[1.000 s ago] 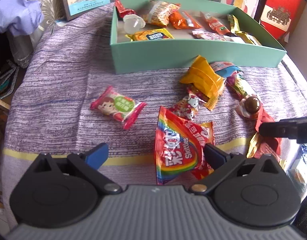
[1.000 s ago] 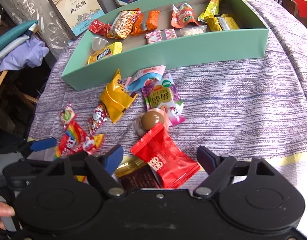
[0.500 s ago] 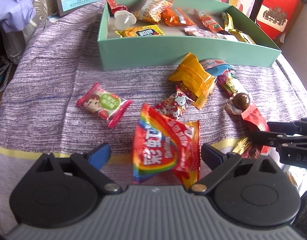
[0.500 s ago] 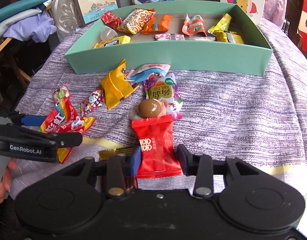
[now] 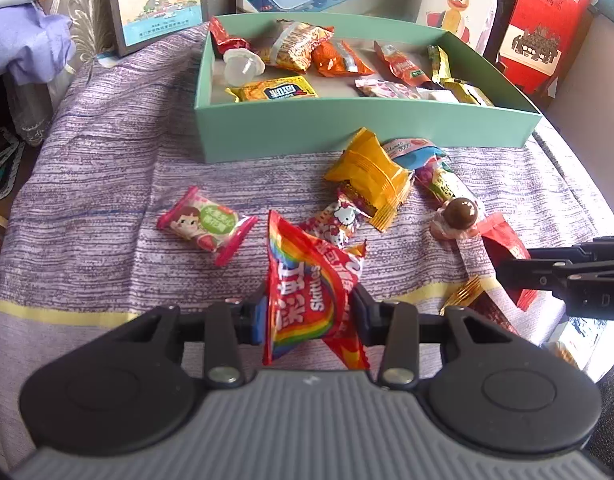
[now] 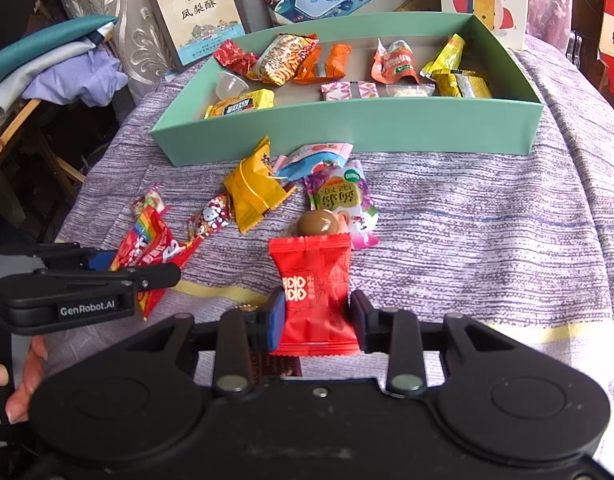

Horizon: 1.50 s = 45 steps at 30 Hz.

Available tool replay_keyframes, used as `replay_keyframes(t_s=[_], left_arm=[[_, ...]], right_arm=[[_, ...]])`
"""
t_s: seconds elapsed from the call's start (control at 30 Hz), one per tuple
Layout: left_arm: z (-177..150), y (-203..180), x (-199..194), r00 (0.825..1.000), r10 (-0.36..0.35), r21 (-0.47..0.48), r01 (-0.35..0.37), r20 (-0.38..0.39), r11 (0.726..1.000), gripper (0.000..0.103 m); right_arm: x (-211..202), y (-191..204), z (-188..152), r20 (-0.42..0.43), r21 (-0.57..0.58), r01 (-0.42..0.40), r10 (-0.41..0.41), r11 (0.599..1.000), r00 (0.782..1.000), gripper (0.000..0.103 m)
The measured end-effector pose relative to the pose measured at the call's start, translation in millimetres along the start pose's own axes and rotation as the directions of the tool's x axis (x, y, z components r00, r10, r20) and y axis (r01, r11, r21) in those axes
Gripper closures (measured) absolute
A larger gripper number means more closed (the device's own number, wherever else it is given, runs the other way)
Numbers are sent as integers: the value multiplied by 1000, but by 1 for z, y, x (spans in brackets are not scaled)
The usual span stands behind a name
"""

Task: Organize snacks
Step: 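Grasp the rainbow candy bag with the left gripper while the right grasps the red square candy, then lower the rainbow bag and red candy into the tray and open both grippers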

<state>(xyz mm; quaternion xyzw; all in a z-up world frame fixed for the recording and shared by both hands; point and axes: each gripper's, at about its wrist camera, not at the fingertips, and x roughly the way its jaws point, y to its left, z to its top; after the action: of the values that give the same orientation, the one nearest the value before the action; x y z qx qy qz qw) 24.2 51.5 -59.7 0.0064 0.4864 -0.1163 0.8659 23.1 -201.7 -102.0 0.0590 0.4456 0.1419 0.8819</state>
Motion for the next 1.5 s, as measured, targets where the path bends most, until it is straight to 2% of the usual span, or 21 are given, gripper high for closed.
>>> replay_keyframes(t_s=[0.17,0.4,0.67,0.87,1.17,1.27,1.3,1.33,1.37,1.43,1.5], left_arm=[[13,8,-18,999,-9,-7,9,47,1000,63],[49,23,-35,992,-8,-21,11,123,1000,63],[126,33,-14,983,2,-23,2,186,1000,63],[154,19,24,989,-28,-5,29,149,1000,63],[159,12,61,996,-19,12,18,92,1000,61],[159,12,65,996,3,16,-4,85,1000,51],[159,10,65,996,17,24,-19,90,1000,33],[159,9,65,996,25,29,-28,91,999,12],[158,8,63,994,38,32,-41,101,999,2],[156,6,59,990,69,47,-75,124,996,0],[155,6,57,991,69,51,-76,116,996,0]], right_arm=[[-12,7,17,33,9,-44,43,999,999,70],[-23,17,62,93,20,-94,91,995,991,70],[-1,18,137,143,66,-94,84,993,986,70],[33,13,174,134,88,-74,62,993,989,70],[72,3,187,94,117,-86,76,989,993,69],[78,4,188,85,124,-85,74,989,994,67],[79,4,189,79,130,-83,73,988,994,63],[79,5,189,79,137,-81,70,987,994,47],[77,5,189,87,143,-77,65,987,994,25],[71,5,188,115,142,-70,54,987,992,6],[67,6,187,121,135,-55,39,989,992,1]])
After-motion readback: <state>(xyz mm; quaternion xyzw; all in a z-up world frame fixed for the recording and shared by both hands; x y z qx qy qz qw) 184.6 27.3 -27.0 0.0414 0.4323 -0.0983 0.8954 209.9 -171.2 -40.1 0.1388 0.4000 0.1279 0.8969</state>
